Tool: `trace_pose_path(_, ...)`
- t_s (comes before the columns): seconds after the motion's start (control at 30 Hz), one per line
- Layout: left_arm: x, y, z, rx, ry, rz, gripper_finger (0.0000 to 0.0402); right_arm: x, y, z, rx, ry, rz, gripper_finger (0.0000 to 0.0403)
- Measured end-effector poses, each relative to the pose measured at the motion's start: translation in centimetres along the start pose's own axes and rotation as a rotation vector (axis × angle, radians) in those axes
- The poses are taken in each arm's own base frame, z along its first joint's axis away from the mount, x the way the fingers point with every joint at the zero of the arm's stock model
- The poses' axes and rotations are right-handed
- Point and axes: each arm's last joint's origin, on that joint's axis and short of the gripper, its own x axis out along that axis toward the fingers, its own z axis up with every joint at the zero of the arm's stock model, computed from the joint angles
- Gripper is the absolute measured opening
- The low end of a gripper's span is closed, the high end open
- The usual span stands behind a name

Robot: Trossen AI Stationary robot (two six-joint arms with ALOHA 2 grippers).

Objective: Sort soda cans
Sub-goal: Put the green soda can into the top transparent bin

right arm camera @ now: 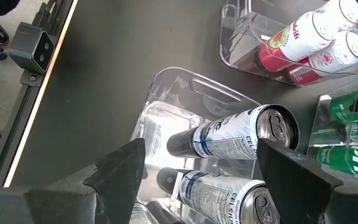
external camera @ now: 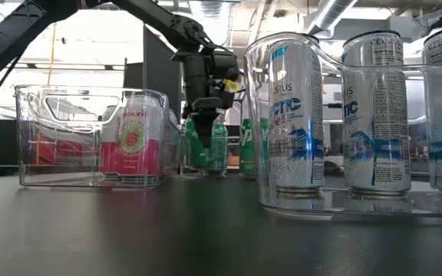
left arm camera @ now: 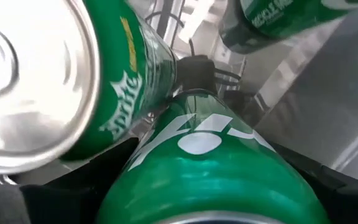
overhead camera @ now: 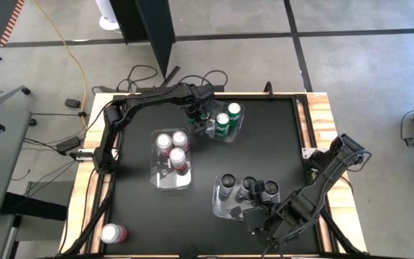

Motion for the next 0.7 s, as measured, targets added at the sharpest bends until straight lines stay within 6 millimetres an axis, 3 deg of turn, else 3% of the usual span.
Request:
trace_pose_path(0.27, -0.09, -0.01, -0.03, 0.0, 0.002, -0.003, 0.0346, 0.0, 0.01, 0.03, 0.002, -0.002, 0.001, 0.0326)
trace_pose_path(0.7, -0.18, -0.09, -0.44, 0.0, 0.044, -0.008, 0.0355, 0.01, 0.0, 0.04, 0.005, -0.004, -0.001, 0.0326)
